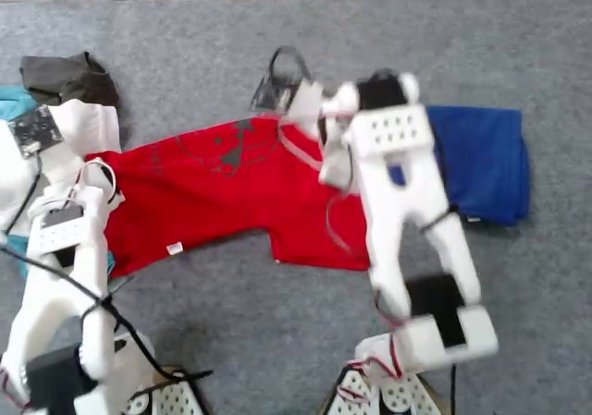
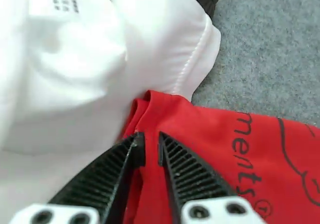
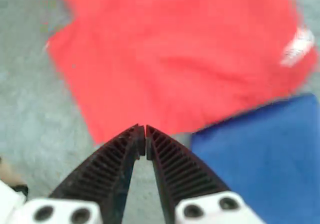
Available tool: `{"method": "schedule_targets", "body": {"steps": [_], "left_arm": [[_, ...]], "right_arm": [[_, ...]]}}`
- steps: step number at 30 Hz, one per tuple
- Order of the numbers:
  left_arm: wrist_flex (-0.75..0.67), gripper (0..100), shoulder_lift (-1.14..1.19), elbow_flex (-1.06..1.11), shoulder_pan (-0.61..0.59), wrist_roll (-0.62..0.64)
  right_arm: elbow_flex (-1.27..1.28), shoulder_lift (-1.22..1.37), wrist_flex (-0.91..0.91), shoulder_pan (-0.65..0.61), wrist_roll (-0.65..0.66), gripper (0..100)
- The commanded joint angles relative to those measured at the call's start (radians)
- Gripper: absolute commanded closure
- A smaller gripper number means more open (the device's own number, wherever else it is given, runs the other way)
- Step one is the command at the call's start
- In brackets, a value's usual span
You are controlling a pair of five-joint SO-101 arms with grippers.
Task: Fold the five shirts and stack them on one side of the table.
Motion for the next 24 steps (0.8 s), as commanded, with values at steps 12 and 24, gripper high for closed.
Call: {"method": "schedule_targets", "body": {"steps": [12,24], "left_arm": [[0.005,91,0.040,-0.042,-0.036,0.058],[0.005,91,0.150,-0.120,-0.031,0.058]], "right_arm": [[0.780,-0.325,-0.344,-0.293,0.044,81.0],[0.765,-0.259,-0.436,-0.206,0.044,81.0]]}}
